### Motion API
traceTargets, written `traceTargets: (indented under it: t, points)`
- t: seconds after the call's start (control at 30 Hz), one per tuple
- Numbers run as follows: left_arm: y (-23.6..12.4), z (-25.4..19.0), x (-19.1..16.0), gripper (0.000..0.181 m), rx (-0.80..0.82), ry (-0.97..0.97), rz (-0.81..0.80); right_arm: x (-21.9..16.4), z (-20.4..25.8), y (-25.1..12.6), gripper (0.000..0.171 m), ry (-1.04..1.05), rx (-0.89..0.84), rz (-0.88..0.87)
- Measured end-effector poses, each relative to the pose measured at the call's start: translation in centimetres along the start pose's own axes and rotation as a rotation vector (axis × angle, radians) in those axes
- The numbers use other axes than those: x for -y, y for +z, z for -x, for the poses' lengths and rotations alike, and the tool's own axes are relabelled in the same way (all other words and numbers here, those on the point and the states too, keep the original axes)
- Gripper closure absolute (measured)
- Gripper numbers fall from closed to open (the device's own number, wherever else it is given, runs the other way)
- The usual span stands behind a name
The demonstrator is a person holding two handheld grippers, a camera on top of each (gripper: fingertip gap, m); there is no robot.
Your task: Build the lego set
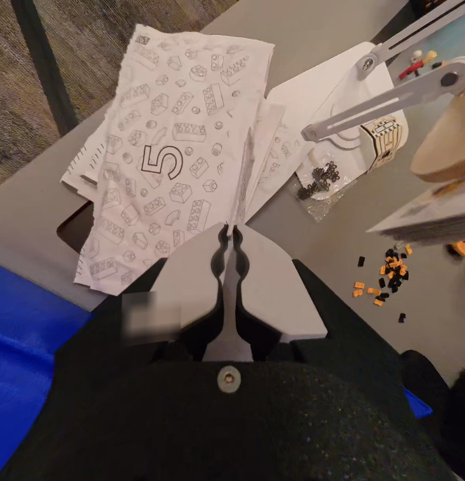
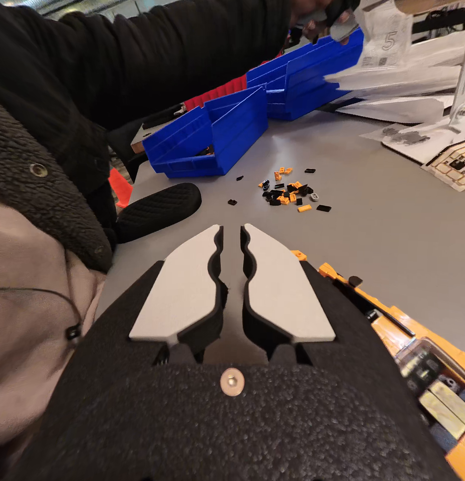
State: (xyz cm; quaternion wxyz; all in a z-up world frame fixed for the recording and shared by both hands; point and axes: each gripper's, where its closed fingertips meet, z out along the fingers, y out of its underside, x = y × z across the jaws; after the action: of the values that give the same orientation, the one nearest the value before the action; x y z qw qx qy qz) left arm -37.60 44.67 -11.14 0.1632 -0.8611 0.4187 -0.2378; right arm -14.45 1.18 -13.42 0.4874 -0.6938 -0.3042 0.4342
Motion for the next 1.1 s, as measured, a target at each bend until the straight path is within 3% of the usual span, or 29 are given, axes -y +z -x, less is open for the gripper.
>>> traceTargets:
  t: [0.23,0.43,0.97,1.1]
  points:
    - [3.2,3.7,-1.1,0.176,-0.016,-0.150,0.168,0.2,-0.3,-0.1,0.161,0.051,0.032,-0.019]
    - [3.9,3.2,-2.2,0.171,-0.047,-0.107,0.221,0.0,-0.2,0.0,0.162,0.060,0.049,-0.010]
    - [-0.2,3.6,-2.9,0.156,0.117,-0.098,0.275,-0.1,0.3,0.1,0.163,0.024,0.057,0.003]
    - [-2.7,2.8,-1.5,0.157,0.192,-0.021,0.167,-0.1,0.5,0.1,0.163,0.006,0.055,0.004]
